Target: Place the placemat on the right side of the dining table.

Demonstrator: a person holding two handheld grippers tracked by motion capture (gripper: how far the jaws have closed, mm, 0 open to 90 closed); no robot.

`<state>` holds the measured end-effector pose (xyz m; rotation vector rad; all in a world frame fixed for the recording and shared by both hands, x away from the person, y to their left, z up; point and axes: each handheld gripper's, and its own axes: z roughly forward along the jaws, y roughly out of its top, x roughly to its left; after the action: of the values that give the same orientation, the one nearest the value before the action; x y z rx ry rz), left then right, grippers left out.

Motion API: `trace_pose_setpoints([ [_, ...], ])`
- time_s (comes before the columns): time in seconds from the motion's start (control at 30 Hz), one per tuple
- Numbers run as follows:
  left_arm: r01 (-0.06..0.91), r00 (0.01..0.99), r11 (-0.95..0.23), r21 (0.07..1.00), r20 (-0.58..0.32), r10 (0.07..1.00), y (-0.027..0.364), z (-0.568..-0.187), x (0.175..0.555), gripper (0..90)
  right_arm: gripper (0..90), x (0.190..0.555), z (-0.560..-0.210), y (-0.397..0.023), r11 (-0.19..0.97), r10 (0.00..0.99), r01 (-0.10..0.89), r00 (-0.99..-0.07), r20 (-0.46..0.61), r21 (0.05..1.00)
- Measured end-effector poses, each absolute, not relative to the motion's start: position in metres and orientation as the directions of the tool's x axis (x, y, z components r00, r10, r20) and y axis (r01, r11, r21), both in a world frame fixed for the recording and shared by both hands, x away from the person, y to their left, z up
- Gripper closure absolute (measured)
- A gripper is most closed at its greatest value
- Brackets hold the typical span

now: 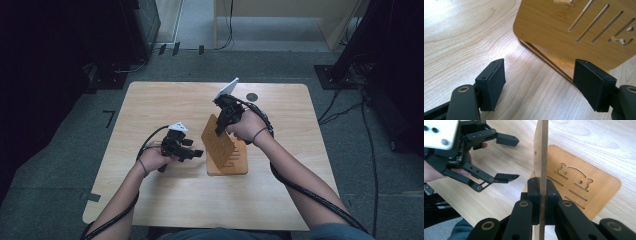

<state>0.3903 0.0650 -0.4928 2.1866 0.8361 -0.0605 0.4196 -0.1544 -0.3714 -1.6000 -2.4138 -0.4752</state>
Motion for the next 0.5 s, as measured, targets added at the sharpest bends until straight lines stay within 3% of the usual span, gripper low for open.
trace_pose_setpoints([
  [0.5,0.583,0.784,-0.49,0.649,-0.289,0.55,0.0648,-0.4944,0.3903,25.0,87.9,0.4217,-0.3676,-0.1648,0.359,0.864,0.92,-0.391,0.318,0.157],
])
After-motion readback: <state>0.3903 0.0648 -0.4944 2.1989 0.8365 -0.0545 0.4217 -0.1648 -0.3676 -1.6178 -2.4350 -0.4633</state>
